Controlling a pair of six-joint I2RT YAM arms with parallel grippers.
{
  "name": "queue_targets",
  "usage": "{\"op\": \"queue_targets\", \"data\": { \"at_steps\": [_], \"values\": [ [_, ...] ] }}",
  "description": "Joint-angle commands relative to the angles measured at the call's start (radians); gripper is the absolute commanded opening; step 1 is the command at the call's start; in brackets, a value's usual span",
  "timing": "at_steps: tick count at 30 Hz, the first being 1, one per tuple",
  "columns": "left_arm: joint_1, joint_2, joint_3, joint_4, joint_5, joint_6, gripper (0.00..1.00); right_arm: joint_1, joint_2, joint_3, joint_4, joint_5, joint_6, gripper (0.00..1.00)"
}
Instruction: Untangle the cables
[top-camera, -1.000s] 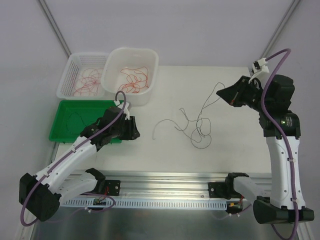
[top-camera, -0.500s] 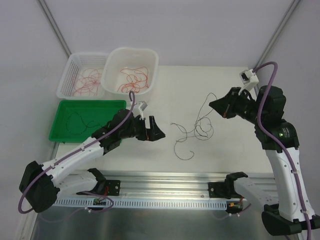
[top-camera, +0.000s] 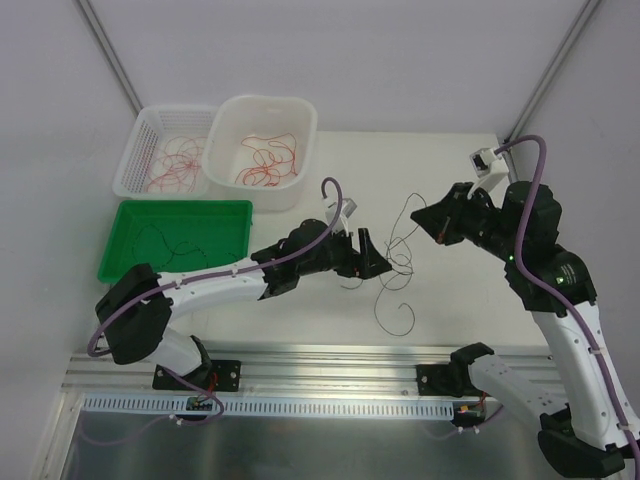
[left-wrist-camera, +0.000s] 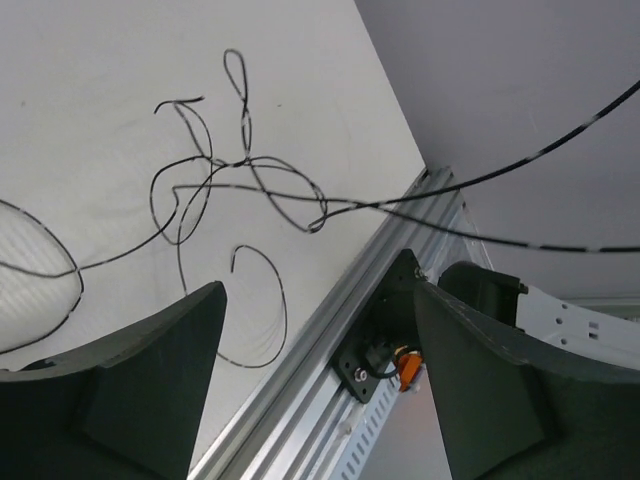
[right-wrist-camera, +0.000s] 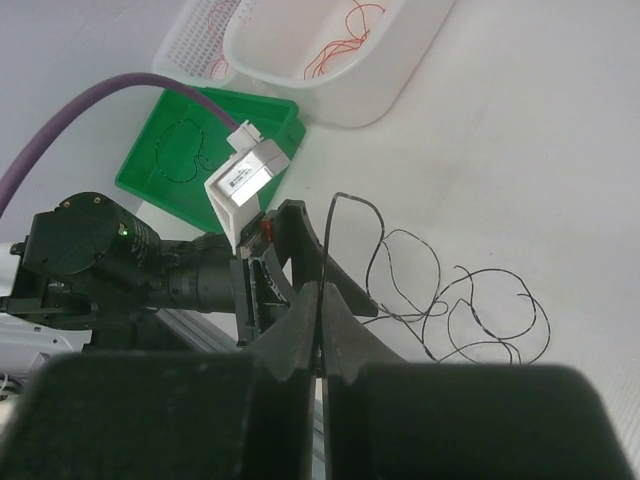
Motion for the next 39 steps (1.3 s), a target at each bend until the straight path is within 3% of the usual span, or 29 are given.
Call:
{"op": "queue_targets", "data": {
  "at_steps": [1,11,14,15,19,25,28,30,31,33,34,39],
  "values": [
    [-0.029,0.033,0.065,0.112,-0.06,0.037,0.74,0.037,-0.02,-0.014,0.033,0.057,0.025,0.01],
    [-0.061,0.145,0.123,0.114,-0.142,0.081,0.65,0.104,-0.023,-0.025,0.046,0.087,0.058,0.01],
    [-0.061,0.154,0.125,0.101,-0.173,0.095,0.52,0.127,-0.024,-0.031,0.044,0.088,0.058,0.01],
    [-0.061,0.151,0.123,0.095,-0.178,0.1,0.4,0.135,-0.026,-0.033,0.042,0.088,0.058,0.01],
    [-0.061,0.126,0.102,0.089,-0.234,0.129,0.17,0.168,-0.026,-0.053,0.05,0.091,0.064,0.01],
    [-0.061,0.102,0.082,0.101,-0.277,0.187,0.0,0.227,-0.017,-0.076,0.062,0.099,0.079,0.01],
    [-0.061,0.076,0.058,0.115,-0.279,0.248,0.0,0.238,-0.014,-0.082,0.046,0.12,0.074,0.02],
    [-0.061,0.053,0.021,0.127,-0.274,0.269,0.0,0.238,-0.011,-0.088,0.017,0.157,0.064,0.11],
    [-0.059,0.025,0.005,0.143,-0.268,0.285,0.0,0.238,-0.008,-0.091,0.004,0.172,0.058,0.3],
    [-0.059,-0.002,-0.034,0.15,-0.25,0.305,0.0,0.238,0.002,-0.094,-0.037,0.211,0.047,0.49],
    [-0.061,-0.031,-0.048,0.15,-0.247,0.31,0.0,0.238,0.006,-0.094,-0.048,0.222,0.033,0.63],
    [-0.055,-0.11,-0.137,0.15,-0.224,0.309,0.0,0.238,0.008,-0.114,-0.08,0.281,-0.028,0.8]
  ]
}}
